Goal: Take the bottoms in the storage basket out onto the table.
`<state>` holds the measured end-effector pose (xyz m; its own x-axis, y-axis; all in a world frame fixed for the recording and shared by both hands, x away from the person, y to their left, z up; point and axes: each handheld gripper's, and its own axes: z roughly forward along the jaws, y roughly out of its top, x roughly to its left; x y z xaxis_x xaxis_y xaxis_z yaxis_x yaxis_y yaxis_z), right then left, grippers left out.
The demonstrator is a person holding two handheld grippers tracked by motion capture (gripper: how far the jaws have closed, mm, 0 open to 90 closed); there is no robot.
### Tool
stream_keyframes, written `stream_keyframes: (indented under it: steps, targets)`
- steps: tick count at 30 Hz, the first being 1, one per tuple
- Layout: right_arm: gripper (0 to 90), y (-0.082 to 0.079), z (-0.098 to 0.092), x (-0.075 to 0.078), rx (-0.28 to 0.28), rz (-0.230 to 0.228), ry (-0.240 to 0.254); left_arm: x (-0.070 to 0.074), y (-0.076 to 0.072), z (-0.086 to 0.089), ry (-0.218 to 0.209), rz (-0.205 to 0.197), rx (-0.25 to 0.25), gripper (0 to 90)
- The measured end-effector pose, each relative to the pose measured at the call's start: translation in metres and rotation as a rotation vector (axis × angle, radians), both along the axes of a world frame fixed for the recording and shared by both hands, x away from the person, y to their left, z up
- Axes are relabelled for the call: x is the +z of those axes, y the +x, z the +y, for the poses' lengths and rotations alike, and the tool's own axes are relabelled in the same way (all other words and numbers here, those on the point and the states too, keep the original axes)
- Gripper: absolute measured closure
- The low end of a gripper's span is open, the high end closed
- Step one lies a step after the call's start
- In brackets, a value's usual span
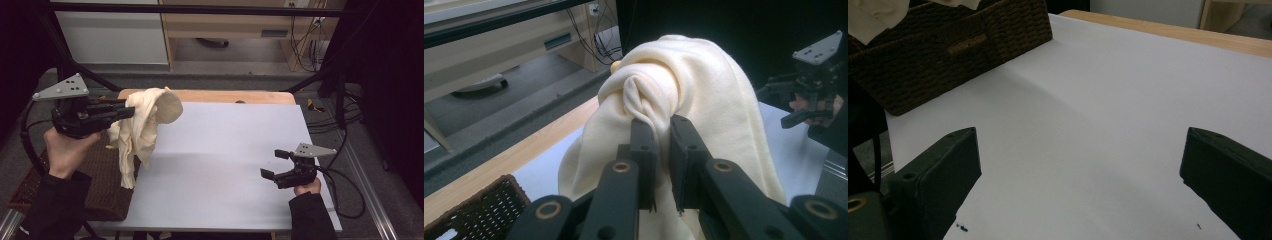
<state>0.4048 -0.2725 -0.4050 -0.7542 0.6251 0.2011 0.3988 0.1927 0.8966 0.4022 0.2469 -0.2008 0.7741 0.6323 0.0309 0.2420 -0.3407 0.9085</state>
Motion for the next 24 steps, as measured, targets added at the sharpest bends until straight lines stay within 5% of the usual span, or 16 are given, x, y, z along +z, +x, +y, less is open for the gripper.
stream_keyframes:
  steps: [24]
  targets:
    - [3.5, 0.000, 0.000, 0.000, 0.001, 0.000, 0.001, -0.004, 0.004, -0.043, 0.016, 0.009, -0.093, 81.8]
